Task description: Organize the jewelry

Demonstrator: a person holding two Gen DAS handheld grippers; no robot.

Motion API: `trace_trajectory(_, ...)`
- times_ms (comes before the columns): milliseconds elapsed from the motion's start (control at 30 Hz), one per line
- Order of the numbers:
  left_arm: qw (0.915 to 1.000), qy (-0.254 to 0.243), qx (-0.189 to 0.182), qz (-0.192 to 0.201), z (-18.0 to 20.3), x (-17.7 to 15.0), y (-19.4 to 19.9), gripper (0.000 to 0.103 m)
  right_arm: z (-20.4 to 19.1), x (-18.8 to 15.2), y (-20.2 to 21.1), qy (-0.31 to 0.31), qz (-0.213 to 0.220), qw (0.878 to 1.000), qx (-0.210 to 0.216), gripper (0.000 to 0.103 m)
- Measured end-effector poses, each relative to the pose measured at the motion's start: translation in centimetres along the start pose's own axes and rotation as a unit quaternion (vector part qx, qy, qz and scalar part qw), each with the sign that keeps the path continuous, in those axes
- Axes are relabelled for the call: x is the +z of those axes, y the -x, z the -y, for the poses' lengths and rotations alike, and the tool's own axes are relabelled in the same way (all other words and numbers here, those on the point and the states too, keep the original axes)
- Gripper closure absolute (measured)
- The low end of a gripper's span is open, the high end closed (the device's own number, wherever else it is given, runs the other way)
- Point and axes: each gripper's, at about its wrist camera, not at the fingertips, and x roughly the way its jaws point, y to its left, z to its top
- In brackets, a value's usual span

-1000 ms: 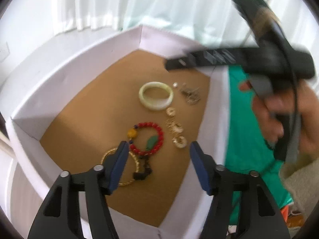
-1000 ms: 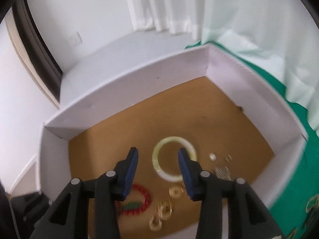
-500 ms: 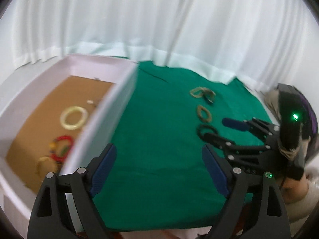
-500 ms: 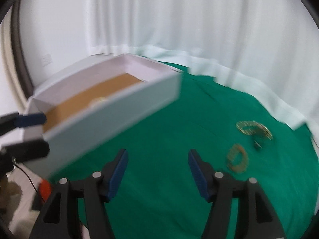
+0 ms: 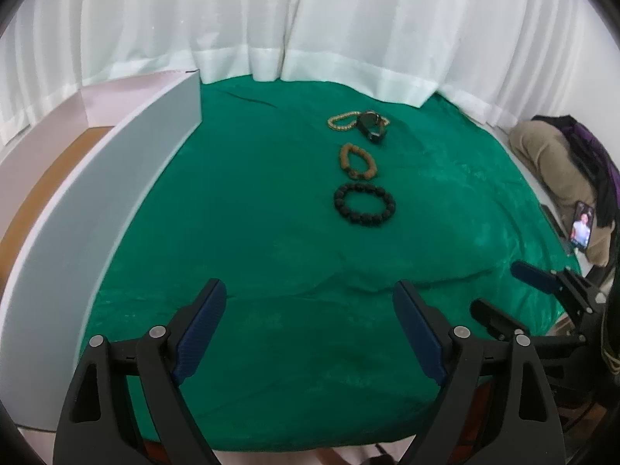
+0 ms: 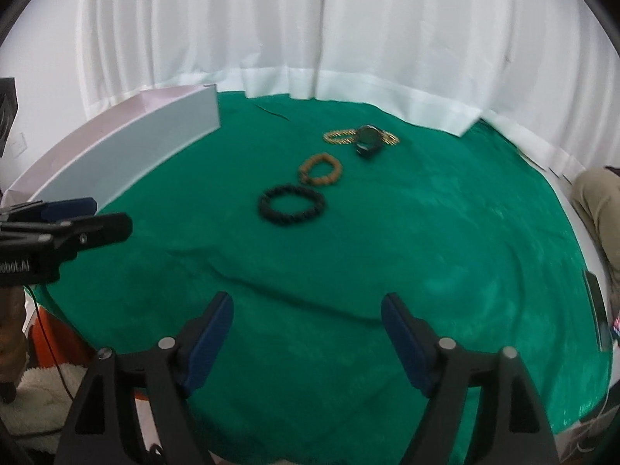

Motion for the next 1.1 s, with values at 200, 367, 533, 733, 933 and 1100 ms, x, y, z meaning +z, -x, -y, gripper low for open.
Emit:
trace_trajectory(200,0.9999,-0.008,0.011,-0.009,0.7,-0.5,-0.8,0.013,1.0,-0.9,-0.4,-0.022,-0.011,1.0,-0.011,0.023)
trace_trajectory(367,0.9998,-0.008,0.013,-0.011,0.8,-0.6,-0.9,0.013,1.0,-1.2,-0.4,-0.021,-0.011,1.0,-0.01,0.023)
trace_trajectory(533,0.9997,-0.009,0.016,-0.017,0.9,-0.7,-1.3,0.013,0.8,-1.2,-0.3,-0.017,-0.007,1.0,-0.012,0.023)
trace_trajectory(733,0.9994,-0.01,0.016,-0.029,1.1,-1.2,-1.9,0.012,0.8,-1.4,-0.5,-0.017,-0.012,1.0,-0.012,0.023)
trace_trajectory(933,0.9994,-0.005,0.019,-0.03,0.8,-1.1,-2.0,0.011,0.8,-1.4,-0.5,-0.019,-0.012,1.0,-0.01,0.023)
trace_trajectory(1100,0.9992,-0.001,0.02,-0.034,0.5,-1.1,-2.3,0.011,0.6,-1.3,-0.3,-0.018,-0.007,1.0,-0.011,0.023)
